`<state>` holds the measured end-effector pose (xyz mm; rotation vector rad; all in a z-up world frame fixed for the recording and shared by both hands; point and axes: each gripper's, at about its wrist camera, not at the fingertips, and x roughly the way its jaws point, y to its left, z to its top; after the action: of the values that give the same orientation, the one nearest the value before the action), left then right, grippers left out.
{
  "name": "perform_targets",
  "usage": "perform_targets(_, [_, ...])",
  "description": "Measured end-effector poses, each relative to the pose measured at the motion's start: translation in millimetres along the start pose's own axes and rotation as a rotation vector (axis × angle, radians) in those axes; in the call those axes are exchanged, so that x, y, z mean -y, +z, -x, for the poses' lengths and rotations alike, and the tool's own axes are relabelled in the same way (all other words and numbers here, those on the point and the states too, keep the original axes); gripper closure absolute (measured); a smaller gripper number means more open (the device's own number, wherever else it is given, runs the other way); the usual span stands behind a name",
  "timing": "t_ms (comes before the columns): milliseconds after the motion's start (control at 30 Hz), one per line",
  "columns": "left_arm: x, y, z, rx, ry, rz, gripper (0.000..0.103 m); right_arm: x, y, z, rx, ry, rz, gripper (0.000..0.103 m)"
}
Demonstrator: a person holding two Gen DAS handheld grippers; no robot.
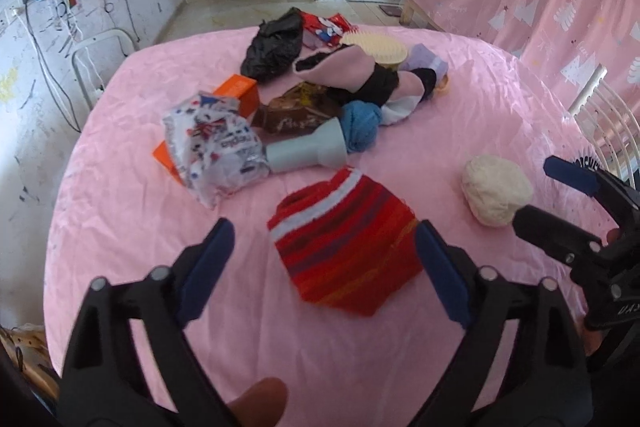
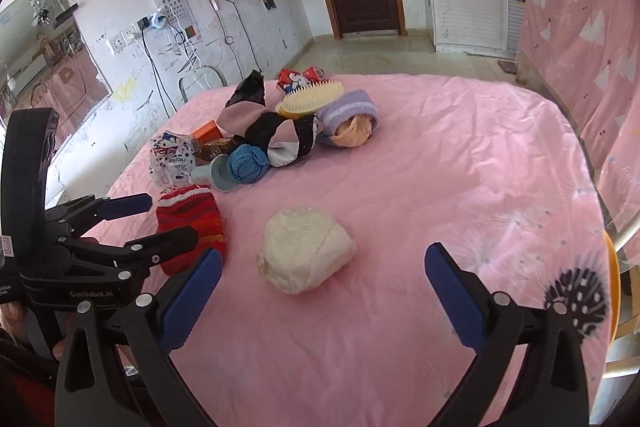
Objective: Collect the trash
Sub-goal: 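Grasp the red striped knit hat with the left tool while the right tool grasps the cream ball, then carry the cream ball to the orange basin and open the right tool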
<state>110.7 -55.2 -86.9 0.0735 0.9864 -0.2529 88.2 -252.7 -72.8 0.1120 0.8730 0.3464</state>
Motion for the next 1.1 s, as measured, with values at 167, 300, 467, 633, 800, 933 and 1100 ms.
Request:
perform_targets(167, [3,2,-12,-0.033,-0.021,-0.022,0.047,-1,6,-17,-0.051,0.02,-0.003,0.039])
perform_targets(300, [5,1,-12,-0.022,-0.033,-0.028,0.059,-1,5,-27,-0.087,0.035,-0.012,0.053])
perform_targets(467, [6,0,-9,-0.013,-0.046,-0.015,0.079,-4,2,-26,-0.075,0.032,-0.009,0.058])
perform_targets(633, [13,-4,4,0.006,-0.038,-0.018,0.083,-6,-3,-8,-0.023,0.04,-0.001,0.059])
perform_targets(800, [29,-5,28,0.057,-0.004,-0.037,0.083,1,-8,17,0.038,0.037,-0.005,0.059])
perform_targets(933, [48,0,47,0.103,0.017,-0.067,0.083,15,-13,43,0.113,0.027,-0.03,0.059])
perform_targets(1100, [91,15,64,0.153,0.024,-0.141,0.083,50,-19,82,0.211,-0.007,-0.085,0.059])
